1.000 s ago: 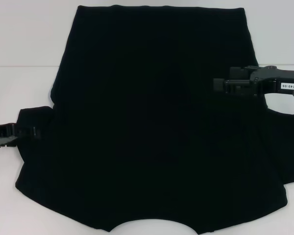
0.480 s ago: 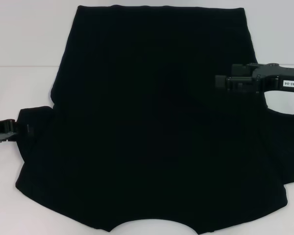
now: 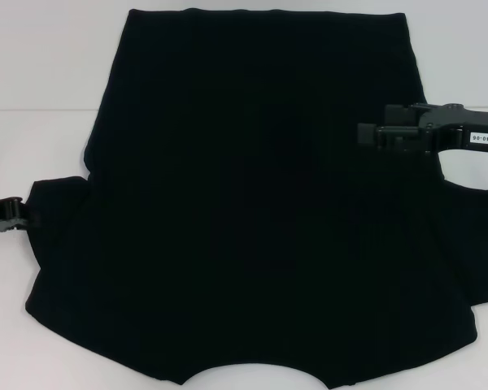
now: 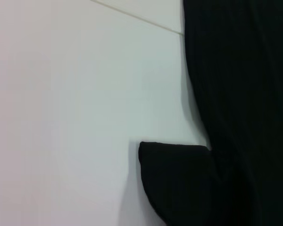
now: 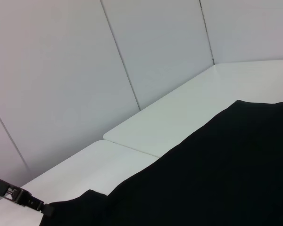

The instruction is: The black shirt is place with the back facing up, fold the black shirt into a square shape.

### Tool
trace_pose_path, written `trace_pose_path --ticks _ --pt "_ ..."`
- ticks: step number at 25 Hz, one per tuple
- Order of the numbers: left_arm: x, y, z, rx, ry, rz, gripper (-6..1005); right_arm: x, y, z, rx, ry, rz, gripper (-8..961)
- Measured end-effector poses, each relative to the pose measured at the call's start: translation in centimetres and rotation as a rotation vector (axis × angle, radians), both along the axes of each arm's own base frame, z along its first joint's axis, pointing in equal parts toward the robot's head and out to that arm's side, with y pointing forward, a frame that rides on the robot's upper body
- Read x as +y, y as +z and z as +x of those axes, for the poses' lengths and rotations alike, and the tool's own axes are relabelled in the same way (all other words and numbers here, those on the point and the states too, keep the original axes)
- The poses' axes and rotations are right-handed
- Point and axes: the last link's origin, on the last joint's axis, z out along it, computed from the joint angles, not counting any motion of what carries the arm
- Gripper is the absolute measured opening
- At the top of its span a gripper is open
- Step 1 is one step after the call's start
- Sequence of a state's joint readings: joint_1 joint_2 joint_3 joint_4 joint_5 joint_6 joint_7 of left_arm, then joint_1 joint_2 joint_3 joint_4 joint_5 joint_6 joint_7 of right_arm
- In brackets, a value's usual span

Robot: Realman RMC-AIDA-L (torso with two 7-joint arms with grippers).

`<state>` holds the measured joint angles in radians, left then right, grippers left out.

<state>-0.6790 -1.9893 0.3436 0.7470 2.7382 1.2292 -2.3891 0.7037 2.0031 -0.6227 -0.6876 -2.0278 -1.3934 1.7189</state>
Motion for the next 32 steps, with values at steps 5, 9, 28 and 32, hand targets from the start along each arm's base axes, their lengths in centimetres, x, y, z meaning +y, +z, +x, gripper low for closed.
trace_pose_path --ticks 5,9,28,32 --pt "0.0 0.0 -0.2 0.007 0.002 0.008 67 0.0 0.0 0.1 0.001 -0.002 0.000 915" --pt "0.0 0.1 -0.3 0.013 0.003 0.013 36 -0.1 -0.1 0.1 0.001 -0.004 -0.001 915" --pt "0.5 1.2 -1.5 0.075 0.021 0.107 21 -1.5 -0.9 0.4 -0.064 0.003 -0.163 914" --pt "0.8 1.6 -1.6 0.092 0.020 0.132 21 -1.5 -0.9 0.5 -0.058 -0.003 -0.152 914"
